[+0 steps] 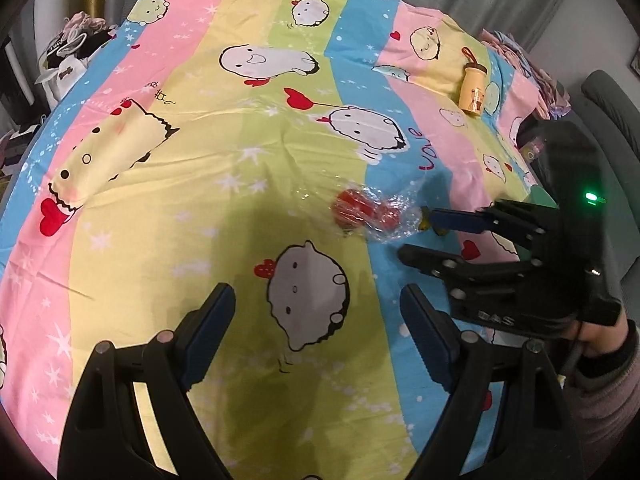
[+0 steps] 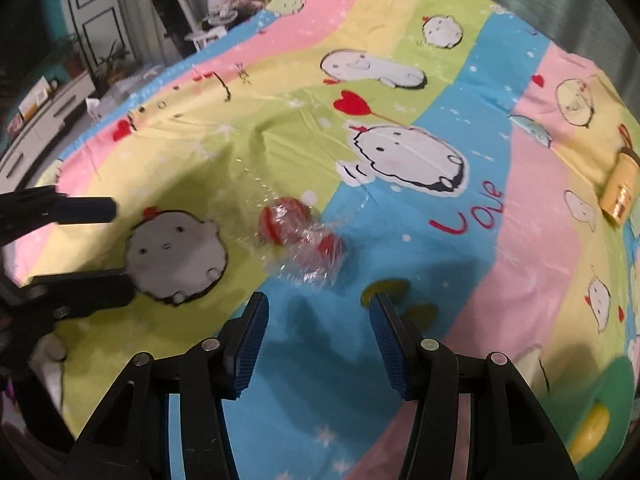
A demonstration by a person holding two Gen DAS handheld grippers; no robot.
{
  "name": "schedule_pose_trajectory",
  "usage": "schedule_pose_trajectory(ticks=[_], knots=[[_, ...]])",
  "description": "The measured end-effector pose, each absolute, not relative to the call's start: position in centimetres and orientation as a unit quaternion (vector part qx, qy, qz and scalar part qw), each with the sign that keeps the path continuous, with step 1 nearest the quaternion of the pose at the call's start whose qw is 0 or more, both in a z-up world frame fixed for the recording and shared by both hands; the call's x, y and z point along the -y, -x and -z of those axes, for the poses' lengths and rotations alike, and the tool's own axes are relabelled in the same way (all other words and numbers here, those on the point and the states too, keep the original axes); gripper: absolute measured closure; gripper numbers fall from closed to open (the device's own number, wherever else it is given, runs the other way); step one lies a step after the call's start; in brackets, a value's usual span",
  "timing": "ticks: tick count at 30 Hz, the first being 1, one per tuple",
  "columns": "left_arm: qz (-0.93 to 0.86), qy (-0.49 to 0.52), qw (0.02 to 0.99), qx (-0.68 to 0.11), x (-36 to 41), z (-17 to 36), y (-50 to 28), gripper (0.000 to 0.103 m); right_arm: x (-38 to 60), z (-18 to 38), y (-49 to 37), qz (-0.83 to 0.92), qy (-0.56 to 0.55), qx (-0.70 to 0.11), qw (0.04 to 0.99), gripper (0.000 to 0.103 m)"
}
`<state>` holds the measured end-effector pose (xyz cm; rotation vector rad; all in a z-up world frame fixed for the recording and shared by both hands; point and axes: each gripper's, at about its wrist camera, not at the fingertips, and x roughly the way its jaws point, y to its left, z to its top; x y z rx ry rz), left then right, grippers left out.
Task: Organize fruits
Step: 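Grasp the red tomato with the left tool while the right tool grasps the plastic-wrapped tomatoes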
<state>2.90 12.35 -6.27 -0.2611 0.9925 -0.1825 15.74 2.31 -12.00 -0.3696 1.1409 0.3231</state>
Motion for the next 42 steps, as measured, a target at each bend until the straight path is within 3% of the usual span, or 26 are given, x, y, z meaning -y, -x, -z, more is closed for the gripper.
schedule_pose_trajectory(ticks=[6,10,27,32,42], knots=[[0.093,0.131,0.864,-0.478,-12.6,6.6,-3.4,0.019,-3.7,13.0,-17.4,-0.166,0.191,-0.537,0.805,0.053],[0.097,0.132,0.863,-0.479,-12.7,6.7,-3.6,0.019,-4.4,13.5,-17.9,-0.170,0.210,-0.539,0.798,0.071],[0.143,0.034,0.860,-0.489,-7.3,6.6,-7.9,0.021,5.0,6.1,-11.0,-0.146,-0.006,-0.468,0.872,0.071],[0.145,0.010,0.848,-0.509,-5.8,8.1,-10.3,0.030,6.3,5.3,-9.8,-0.147,-0.034,-0.452,0.879,0.071],[0.110,0.005,0.849,-0.518,-6.4,10.1,-12.3,0.064,7.3,4.4,-8.6,-0.160,-0.053,-0.430,0.887,0.071]])
